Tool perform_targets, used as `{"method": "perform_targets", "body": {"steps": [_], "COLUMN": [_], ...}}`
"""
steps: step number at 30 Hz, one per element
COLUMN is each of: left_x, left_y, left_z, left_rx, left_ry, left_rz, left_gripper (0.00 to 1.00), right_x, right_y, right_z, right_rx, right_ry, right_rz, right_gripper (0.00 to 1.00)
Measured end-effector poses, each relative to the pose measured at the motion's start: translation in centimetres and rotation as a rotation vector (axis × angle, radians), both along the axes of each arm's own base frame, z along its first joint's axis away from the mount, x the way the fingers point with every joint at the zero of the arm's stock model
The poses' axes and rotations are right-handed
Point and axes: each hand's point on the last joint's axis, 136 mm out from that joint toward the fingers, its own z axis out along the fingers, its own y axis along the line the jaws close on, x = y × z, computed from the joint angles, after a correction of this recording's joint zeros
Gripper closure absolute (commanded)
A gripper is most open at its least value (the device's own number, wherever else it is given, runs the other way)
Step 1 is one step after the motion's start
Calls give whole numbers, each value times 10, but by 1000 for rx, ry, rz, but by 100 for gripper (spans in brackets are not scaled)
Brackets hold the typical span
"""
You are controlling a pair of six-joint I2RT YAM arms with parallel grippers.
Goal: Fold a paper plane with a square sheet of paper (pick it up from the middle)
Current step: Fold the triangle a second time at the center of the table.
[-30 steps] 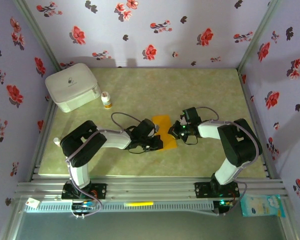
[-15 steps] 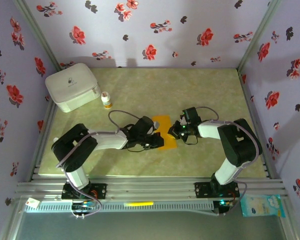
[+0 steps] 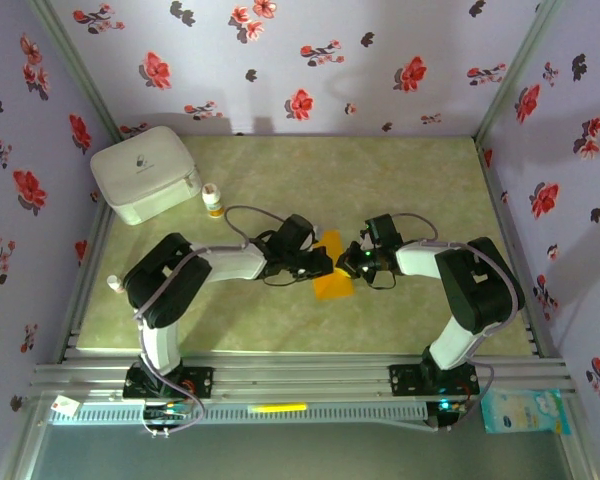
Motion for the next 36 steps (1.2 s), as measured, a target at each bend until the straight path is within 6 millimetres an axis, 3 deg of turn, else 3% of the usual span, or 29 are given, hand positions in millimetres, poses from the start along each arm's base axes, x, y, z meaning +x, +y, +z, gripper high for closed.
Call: {"method": "perform_targets", "body": {"steps": [9,19,26,31,36], "left_x": [-7,-12,-15,-15,-15], "left_y": [12,12,12,12,12], "left_z": [-31,-33,-33,-33,-33], "left_rx": [93,81,84,89,91], "left_ry": [41,-18,-44,-54,-57], "left_rz": [-8,-29,-54,-64,-62], "left_gripper": [100,100,100,100,100], "right_x": [0,-6,-7,-15,-12], "right_y": [0,-8,5,21,10], "right_z": [0,13,27,13,0], "right_rx": [0,-42,5,-11,-15], "right_ry": [0,-18,-49,-15,12], "right_rz": [0,10,56,110,96], "right_gripper": [100,98,100,100,100]}}
